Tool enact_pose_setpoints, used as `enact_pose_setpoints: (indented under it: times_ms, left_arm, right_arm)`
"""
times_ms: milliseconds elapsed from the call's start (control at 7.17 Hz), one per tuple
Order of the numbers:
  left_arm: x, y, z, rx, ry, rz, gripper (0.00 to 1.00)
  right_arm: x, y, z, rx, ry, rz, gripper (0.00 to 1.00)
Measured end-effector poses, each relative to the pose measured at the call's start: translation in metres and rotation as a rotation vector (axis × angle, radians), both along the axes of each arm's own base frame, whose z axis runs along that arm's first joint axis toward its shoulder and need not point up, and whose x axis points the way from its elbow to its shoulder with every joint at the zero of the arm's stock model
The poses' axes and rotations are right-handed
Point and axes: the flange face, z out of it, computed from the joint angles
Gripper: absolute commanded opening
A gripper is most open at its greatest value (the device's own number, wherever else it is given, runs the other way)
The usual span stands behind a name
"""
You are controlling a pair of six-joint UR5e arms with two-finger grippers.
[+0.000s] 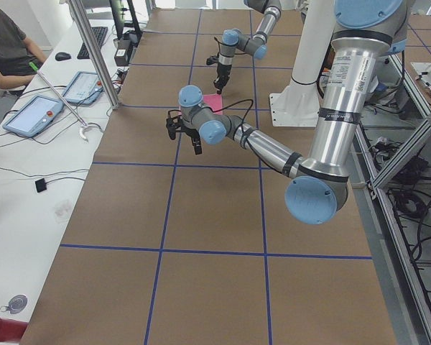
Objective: Fold towel twice with both arms
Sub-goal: 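Pinch the towel corner with the right gripper while the left arm approaches, then move the left gripper to the towel corner nearest it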
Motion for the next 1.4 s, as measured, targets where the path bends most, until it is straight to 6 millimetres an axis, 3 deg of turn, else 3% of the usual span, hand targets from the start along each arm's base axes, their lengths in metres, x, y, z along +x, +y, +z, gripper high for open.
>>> enact_pose_setpoints:
  times_ms: [419, 698, 977, 1395]
  left_arm:
    - [0.004, -0.004, -0.010, -0.020, 0.010, -0.020, 1.00]
    - [0.015, -0.005, -0.021, -0.025, 0.022, -0.021, 1.00]
    - [0.061, 0.002, -0.049, -0.024, 0.021, -0.034, 1.00]
    - [0.146, 0.034, -0.095, -0.041, 0.027, -0.069, 1.00]
  right_arm:
    - [0.009, 0.001, -0.001, 0.003, -0.007, 0.002, 0.00]
    - [0.027, 0.010, -0.001, 0.004, -0.020, 0.000, 0.00]
    - [0.033, 0.015, -0.001, -0.003, -0.026, -0.012, 0.00]
    - [0.035, 0.035, -0.001, -0.049, -0.045, -0.031, 0.00]
